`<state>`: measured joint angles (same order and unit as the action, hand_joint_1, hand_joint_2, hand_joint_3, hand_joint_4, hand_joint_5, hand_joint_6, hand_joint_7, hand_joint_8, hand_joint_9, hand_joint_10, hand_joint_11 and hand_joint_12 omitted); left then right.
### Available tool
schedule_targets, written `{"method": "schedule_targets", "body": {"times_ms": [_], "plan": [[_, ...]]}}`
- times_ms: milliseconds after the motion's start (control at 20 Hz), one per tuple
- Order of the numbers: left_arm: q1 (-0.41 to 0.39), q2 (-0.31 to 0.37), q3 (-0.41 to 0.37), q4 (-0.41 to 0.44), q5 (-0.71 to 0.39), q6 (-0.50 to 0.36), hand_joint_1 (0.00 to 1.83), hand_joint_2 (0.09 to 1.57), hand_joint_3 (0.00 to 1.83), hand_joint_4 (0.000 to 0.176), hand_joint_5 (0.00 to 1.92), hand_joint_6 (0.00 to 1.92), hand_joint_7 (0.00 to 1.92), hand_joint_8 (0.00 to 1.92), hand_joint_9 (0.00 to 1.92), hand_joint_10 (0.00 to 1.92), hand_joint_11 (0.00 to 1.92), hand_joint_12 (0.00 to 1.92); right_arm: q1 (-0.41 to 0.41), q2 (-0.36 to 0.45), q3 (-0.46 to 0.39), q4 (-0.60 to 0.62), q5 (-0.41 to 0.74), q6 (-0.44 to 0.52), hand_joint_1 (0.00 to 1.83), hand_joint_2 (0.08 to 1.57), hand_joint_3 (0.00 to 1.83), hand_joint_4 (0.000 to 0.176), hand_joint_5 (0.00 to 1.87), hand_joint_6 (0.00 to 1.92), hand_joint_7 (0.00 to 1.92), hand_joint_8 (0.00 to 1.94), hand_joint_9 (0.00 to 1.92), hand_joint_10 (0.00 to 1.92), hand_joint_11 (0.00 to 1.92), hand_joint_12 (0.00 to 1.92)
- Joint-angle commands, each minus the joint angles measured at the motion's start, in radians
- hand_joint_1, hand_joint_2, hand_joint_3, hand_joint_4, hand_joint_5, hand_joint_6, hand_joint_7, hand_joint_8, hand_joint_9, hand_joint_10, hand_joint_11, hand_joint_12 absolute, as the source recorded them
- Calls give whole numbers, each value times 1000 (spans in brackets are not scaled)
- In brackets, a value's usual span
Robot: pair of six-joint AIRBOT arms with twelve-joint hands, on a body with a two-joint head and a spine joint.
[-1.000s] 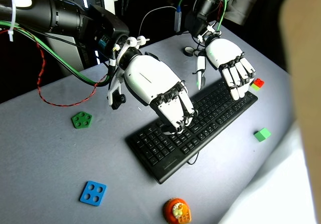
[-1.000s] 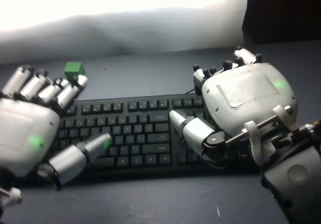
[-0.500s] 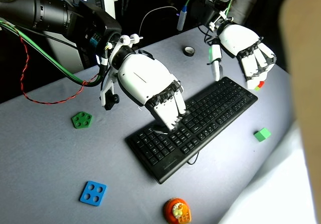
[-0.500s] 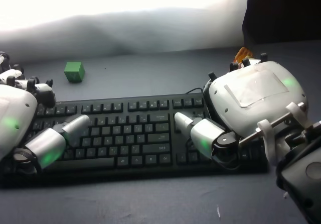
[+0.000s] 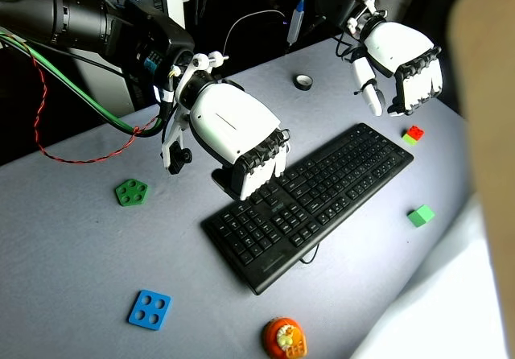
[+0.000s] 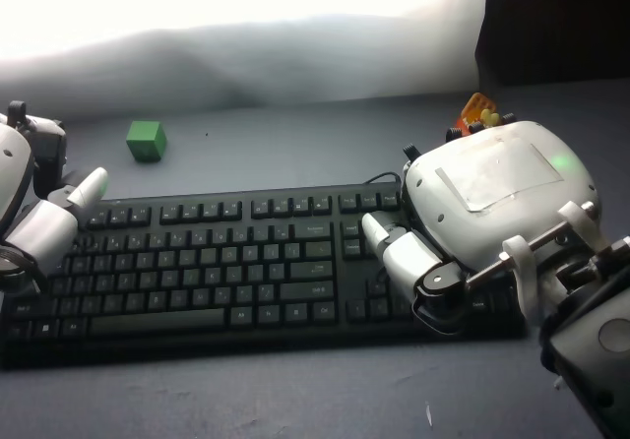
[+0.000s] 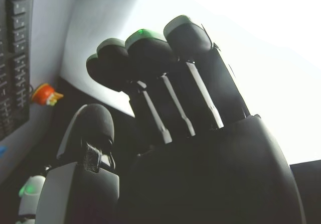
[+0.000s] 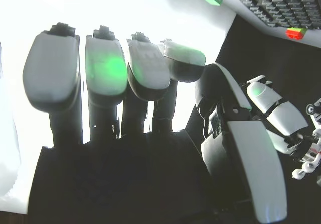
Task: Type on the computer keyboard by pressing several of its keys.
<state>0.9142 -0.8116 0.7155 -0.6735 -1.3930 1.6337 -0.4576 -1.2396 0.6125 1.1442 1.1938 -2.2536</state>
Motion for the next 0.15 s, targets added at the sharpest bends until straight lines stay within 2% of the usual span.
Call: {"method": "schedule_targets", "body": {"times_ms": [0, 100], "plan": [[-13, 13, 2, 36, -102, 2, 212, 1461, 1, 0, 928, 1323, 1072, 1439, 1018, 1693, 852, 1917, 15, 5, -4, -90, 50, 3, 261, 1451, 16, 0, 1106, 1848, 1348, 1853, 1382, 1921, 1368, 1921], [-22, 15, 3, 36, -97, 2, 148, 1486, 5, 0, 924, 1477, 1068, 1481, 1009, 1723, 865, 1921, 14, 5, -4, -90, 45, 3, 350, 1465, 16, 0, 1091, 1807, 1350, 1831, 1391, 1921, 1375, 1921]]}}
